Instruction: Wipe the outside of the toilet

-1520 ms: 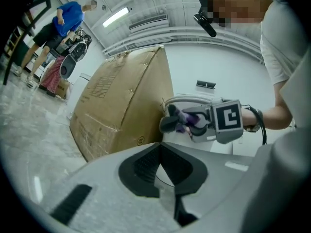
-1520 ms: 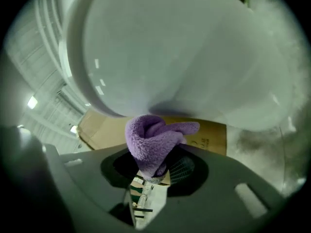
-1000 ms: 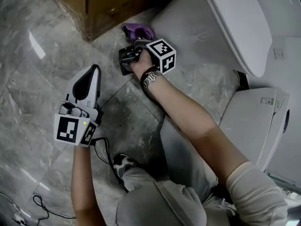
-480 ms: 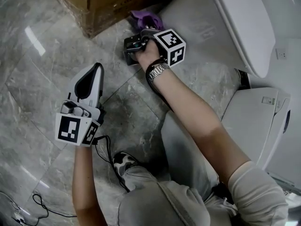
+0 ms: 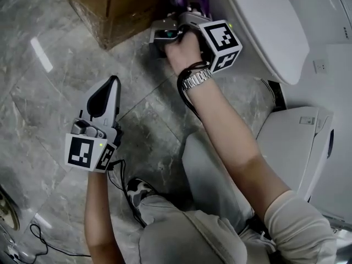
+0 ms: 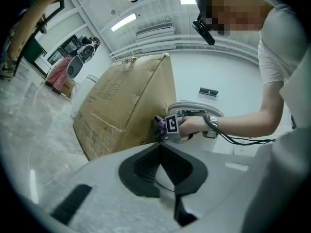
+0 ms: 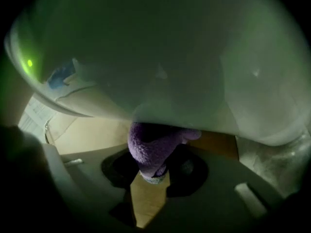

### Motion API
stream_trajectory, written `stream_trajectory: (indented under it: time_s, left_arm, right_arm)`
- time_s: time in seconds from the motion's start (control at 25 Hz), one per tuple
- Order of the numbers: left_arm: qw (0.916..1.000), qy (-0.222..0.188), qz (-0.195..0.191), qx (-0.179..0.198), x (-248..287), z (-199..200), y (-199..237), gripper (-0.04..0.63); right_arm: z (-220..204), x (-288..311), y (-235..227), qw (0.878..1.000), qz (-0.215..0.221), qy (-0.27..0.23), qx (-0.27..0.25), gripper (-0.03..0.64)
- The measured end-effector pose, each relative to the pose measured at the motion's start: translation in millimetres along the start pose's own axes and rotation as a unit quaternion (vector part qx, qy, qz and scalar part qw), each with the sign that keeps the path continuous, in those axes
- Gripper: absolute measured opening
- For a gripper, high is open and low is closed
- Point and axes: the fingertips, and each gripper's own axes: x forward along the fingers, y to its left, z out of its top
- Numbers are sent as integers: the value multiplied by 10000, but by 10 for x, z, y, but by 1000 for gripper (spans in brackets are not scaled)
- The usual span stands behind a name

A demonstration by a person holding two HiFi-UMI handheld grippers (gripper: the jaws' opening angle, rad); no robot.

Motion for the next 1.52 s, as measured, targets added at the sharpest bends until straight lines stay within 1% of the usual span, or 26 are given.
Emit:
stream_trajectory:
  time_s: [0.08, 0.28, 0.44, 0.52, 0.6, 0.68, 0.76, 0.84, 0.96, 1.04, 1.16, 1.28, 1.36, 1.4, 1.52]
  left_arm:
    - [10000, -31, 63, 5, -79, 20, -20, 5]
    - [9997, -112, 213, 68, -260, 37, -117, 5]
    - [9992, -236, 239, 199, -351, 59, -239, 5]
    - [9990, -247, 304, 232, -383, 102, -196, 5]
    - [9979, -225, 536, 291, -402, 205, -65, 5]
    - [9957, -227, 835, 344, -448, 363, -12, 5]
    - [9939, -225, 1051, 228, -566, 515, -121, 5]
    - [9928, -192, 1177, 65, -722, 671, -272, 5]
    - [9903, -235, 1371, 35, -924, 983, -503, 5]
    - [9880, -212, 1532, 26, -1050, 1205, -652, 5]
    - [9841, 53, 1776, -59, -1263, 1495, -842, 5]
    - [9804, 237, 1950, -154, -1504, 1838, -1145, 5]
    - [9798, 304, 1975, -99, -1630, 2159, -1376, 5]
    - [9791, 323, 2008, -57, -1688, 2333, -1478, 5]
    - [9751, 290, 2198, 10, -1839, 2821, -1734, 5]
  right_arm:
    - [7, -73, 160, 9999, 136, -41, -37, 140]
    - [24, -254, 539, 9973, 644, 25, -361, 140]
    - [67, -472, 739, 9920, 1062, 73, -678, 140]
    - [59, -540, 816, 9895, 1215, 131, -771, 140]
    - [1, -538, 865, 9887, 1246, 319, -765, 140]
    - [-22, -565, 892, 9867, 1198, 599, -920, 140]
    - [22, -716, 888, 9819, 1100, 921, -1238, 140]
    - [46, -896, 892, 9743, 1056, 1298, -1507, 140]
    - [76, -1094, 962, 9660, 1081, 1775, -1536, 140]
    - [115, -1209, 942, 9660, 880, 1973, -1424, 140]
    - [221, -1425, 848, 9662, 334, 2191, -1318, 141]
    - [478, -1726, 743, 9585, -171, 2402, -1524, 141]
    - [697, -1922, 658, 9477, -555, 2576, -1798, 141]
    - [794, -2010, 639, 9404, -707, 2691, -1957, 141]
    - [1067, -2214, 612, 9113, -1104, 3051, -2534, 141]
